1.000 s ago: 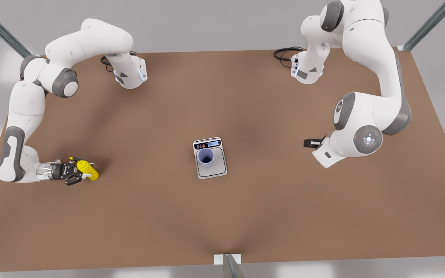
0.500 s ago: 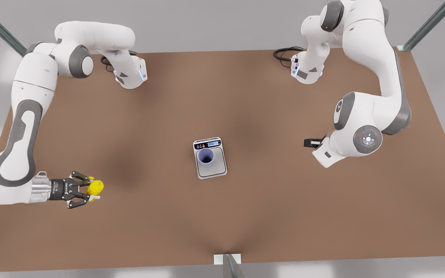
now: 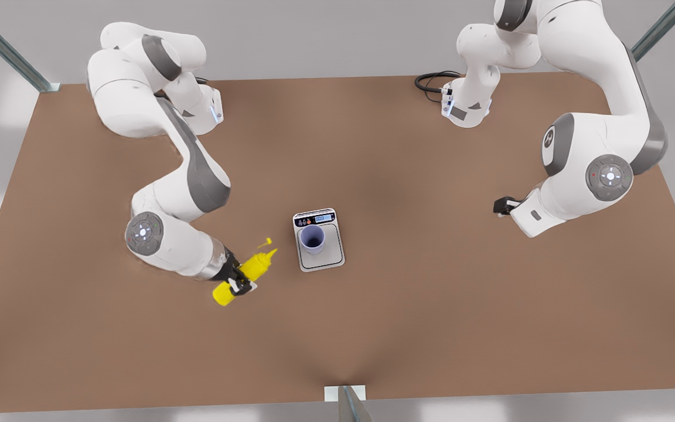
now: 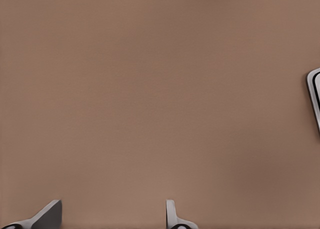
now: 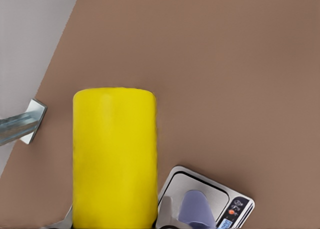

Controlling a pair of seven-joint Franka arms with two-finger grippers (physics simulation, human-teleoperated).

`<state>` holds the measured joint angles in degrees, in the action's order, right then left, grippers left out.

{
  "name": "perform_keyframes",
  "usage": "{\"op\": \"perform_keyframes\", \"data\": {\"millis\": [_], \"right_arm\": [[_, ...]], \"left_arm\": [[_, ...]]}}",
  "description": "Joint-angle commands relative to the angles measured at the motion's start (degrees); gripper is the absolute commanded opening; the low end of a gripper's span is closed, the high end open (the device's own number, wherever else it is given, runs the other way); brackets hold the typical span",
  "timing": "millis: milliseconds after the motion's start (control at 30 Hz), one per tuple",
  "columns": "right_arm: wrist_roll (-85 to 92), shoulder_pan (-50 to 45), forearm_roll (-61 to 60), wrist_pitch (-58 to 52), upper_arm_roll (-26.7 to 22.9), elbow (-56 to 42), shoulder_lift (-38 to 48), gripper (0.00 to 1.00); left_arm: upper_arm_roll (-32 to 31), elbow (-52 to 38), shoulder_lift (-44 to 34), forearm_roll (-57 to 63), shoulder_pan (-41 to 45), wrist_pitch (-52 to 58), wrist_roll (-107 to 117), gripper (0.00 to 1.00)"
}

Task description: Move cup to the weight, pick up sauce bottle, pour sauce

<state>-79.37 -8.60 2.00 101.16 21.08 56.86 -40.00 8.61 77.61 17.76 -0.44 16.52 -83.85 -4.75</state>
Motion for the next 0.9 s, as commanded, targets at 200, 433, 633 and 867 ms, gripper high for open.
{"op": "perform_keyframes", "data": {"millis": [200,433,633,867], "right_arm": [[0.1,-9.1,13.8,2.5,-1.8,0.3,1.3,0.30],[-1.7,-12.2,26.6,4.9,-1.2,4.5,0.5,0.30],[-1.8,-12.1,35.3,4.9,3.6,7.8,0.3,0.29],[-1.6,-13.8,46.3,6.3,3.7,11.1,-5.1,0.30]], "left_arm": [[0.0,0.0,0.2,1.1,0.0,-0.2,0.0,1.00],[0.0,0.0,0.3,1.1,0.0,0.2,0.4,1.00],[-0.1,0.0,0.5,1.1,0.0,-0.1,0.4,1.00],[-0.1,0.0,0.6,1.1,0.0,-0.2,0.4,1.00]]}}
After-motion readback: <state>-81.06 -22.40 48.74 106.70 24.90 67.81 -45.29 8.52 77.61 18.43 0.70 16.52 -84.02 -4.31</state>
